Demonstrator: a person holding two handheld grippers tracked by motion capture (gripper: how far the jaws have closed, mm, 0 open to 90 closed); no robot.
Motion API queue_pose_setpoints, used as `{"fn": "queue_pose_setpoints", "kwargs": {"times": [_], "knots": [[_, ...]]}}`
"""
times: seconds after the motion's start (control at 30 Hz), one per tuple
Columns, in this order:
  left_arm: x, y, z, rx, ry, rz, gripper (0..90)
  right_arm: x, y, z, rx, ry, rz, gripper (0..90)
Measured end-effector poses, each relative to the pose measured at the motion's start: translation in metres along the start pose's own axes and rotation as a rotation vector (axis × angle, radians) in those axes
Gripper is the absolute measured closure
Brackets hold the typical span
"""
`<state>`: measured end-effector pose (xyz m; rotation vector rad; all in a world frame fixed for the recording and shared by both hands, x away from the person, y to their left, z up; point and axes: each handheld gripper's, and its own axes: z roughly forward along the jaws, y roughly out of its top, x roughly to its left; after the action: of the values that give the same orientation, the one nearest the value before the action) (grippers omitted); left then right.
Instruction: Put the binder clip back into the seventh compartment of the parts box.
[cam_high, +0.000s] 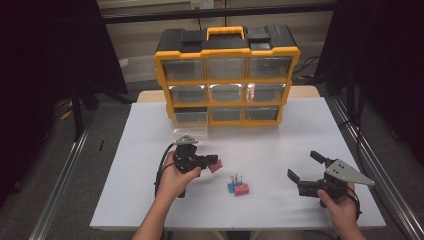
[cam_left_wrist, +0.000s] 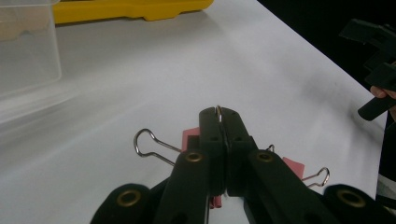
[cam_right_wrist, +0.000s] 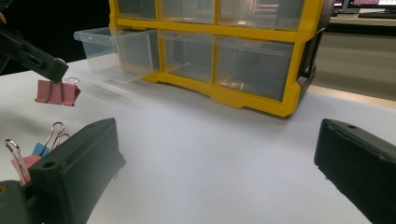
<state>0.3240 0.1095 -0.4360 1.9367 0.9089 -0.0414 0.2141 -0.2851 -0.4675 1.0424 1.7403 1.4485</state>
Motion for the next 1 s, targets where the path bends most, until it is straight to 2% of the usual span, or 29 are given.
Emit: {"fn": "queue_pose_setpoints", "kwargs": {"times": [0.23, 0.37, 0.47, 0.6, 0.63, 0.77, 0.83, 1.0], "knots": [[-0.002, 0.008, -0.002, 0.005, 0.005, 0.005, 89.4, 0.0, -0.001, 0.001, 0.005, 0.005, -0.004, 0.1], [-0.001, 0.014, -0.004, -0.008, 0.003, -0.004, 89.5, 0.0, -0.001, 0.001, 0.004, 0.005, -0.003, 0.1], [0.0, 0.017, -0.005, 0.003, 0.012, 0.013, 89.4, 0.0, -0.001, 0.001, 0.005, 0.003, -0.002, 0.1], [0.0, 0.02, -0.003, -0.009, 0.006, -0.004, 89.5, 0.0, 0.0, -0.001, -0.002, 0.003, 0.001, 0.1], [-0.001, 0.021, -0.003, -0.005, 0.007, 0.006, 89.5, 0.0, 0.0, -0.001, 0.001, 0.001, 0.002, 0.1], [-0.003, 0.024, -0.002, -0.018, 0.004, -0.001, 89.5, -0.001, -0.001, 0.001, 0.006, 0.004, 0.002, 0.1], [-0.002, 0.027, -0.004, -0.004, 0.012, 0.008, 89.5, -0.001, -0.001, 0.001, 0.01, -0.001, -0.002, 0.1], [-0.001, 0.028, -0.004, -0.021, 0.005, -0.002, 89.5, 0.001, -0.001, 0.0, 0.01, 0.003, 0.001, 0.1]]}}
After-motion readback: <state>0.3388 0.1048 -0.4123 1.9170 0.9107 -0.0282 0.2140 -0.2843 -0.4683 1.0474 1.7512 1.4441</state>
